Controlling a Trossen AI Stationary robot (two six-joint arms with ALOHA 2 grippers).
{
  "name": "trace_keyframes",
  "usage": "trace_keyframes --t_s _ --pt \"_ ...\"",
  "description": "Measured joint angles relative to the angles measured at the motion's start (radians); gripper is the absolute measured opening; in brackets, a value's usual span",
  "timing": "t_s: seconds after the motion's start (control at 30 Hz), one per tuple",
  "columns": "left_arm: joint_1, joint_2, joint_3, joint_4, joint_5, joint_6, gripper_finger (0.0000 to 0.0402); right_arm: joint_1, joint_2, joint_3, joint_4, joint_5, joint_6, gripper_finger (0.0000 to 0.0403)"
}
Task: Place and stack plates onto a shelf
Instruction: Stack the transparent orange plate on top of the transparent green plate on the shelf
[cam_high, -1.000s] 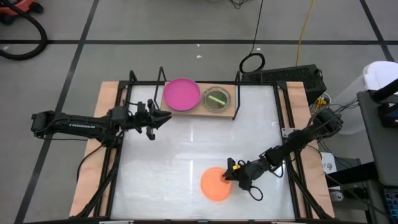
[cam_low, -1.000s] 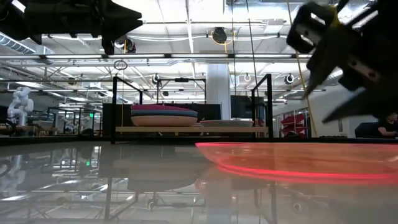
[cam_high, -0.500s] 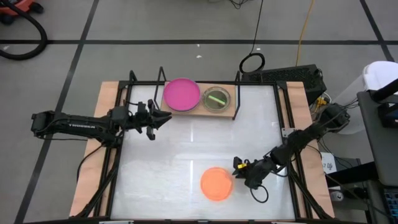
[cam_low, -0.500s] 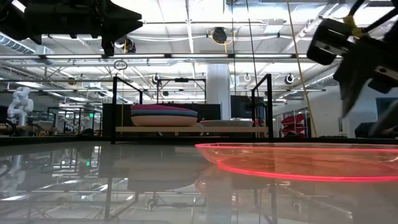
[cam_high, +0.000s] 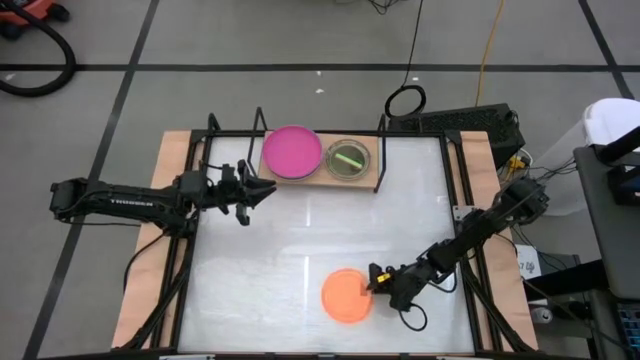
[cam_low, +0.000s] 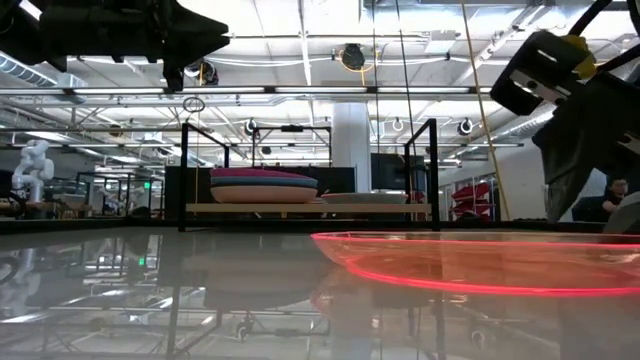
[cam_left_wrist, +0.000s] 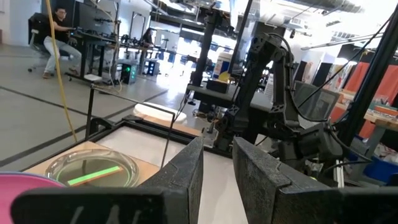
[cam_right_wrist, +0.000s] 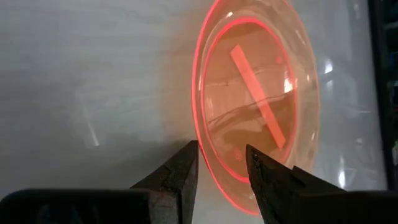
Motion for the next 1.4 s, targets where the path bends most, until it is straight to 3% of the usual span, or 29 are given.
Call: trace_keyframes --t_s 0.27,0.53,0.77,0.87,1.03,1.3,1.4 --pt "0.0 0.0 0.0 -0.001 0.0 0.002 0.0092 -0.012 0.022 0.001 0.037 0.001 -0.014 0.0108" --pt "0.0 0.0 0.0 -0.008 0.0 0.004 0.0092 -0.041 0.023 -0.001 0.035 -0.003 -0.019 0.0007" --pt "0.0 0.0 0.0 -0.014 0.0 0.004 0.0092 -0.076 -0.005 -0.006 0.104 0.011 -0.079 0.0001" --pt "0.0 0.0 0.0 -0.014 0.0 0.004 0.0092 -0.11 -0.04 -0.007 0.153 0.085 -0.133 0.0001" --pt "0.0 0.0 0.0 -0.014 0.001 0.003 0.0092 -0.235 -0.114 -0.006 0.201 0.219 -0.153 0.0" --pt "0.0 0.0 0.0 -0.013 0.0 0.045 0.0092 -0.571 -0.214 0.026 0.214 0.215 -0.06 0.0" --pt "0.0 0.0 0.0 -0.012 0.0 0.062 0.0092 -0.674 -0.216 0.097 0.133 0.207 -0.05 0.0"
